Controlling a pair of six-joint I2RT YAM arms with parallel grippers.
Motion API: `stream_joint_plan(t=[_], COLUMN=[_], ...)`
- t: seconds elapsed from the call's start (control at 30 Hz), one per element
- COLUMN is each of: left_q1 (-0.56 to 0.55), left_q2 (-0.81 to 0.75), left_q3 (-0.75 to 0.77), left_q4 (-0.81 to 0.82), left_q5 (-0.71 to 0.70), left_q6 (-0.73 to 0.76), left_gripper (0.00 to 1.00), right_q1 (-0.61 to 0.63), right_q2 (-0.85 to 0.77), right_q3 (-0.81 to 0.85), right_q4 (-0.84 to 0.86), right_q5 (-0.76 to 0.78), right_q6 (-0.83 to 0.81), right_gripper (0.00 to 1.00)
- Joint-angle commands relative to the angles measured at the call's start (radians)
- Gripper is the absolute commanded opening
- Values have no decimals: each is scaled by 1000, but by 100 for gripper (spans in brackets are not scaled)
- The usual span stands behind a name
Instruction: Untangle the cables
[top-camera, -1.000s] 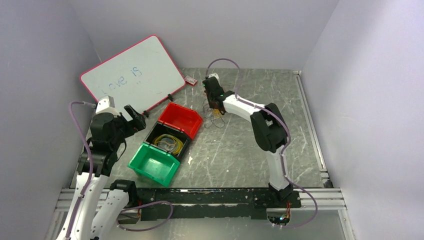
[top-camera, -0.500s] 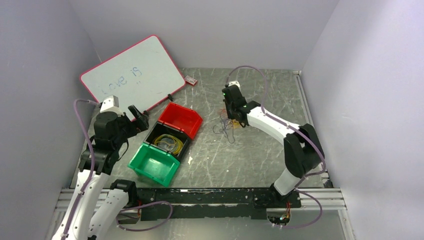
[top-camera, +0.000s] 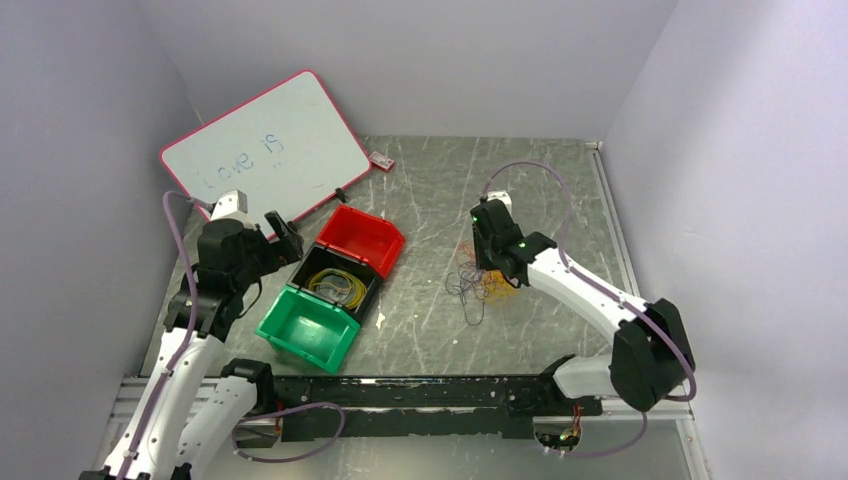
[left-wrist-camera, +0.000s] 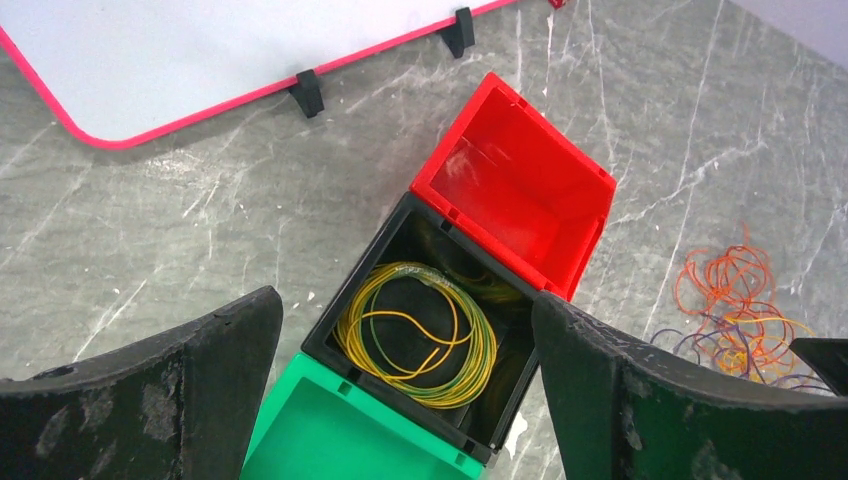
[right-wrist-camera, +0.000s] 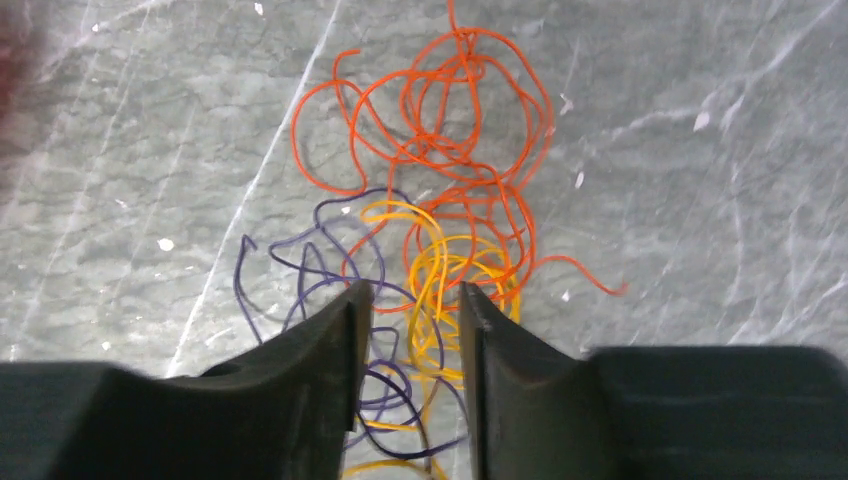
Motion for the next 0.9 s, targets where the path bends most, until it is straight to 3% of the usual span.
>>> stream_joint_plan(t=[0.0,0.17,0.37,0.63,0.87], left_q1=[-7,-7,-7,-7,-6], left_q2=[10,-2,-14,11,13], left_q3=[8,11,3,16,7], left_q4=[20,12,23,24,37], left_q5=[45,47,39,72,67], left_q6=[22,22,16,24,5], left_gripper=[99,99,99,98,100], right_q1=[-6,-7,-6,-6,36], right_q2=[-98,-171,-276,-352,-444], right_q3=[-27,-7,-7,-36,-116], right_q4=[15,-10,-12,-136,-189], right_q5=[-46,8,48,-5,-27], right_q6=[35,50,78,233,355], right_gripper=[49,64,71,70,62])
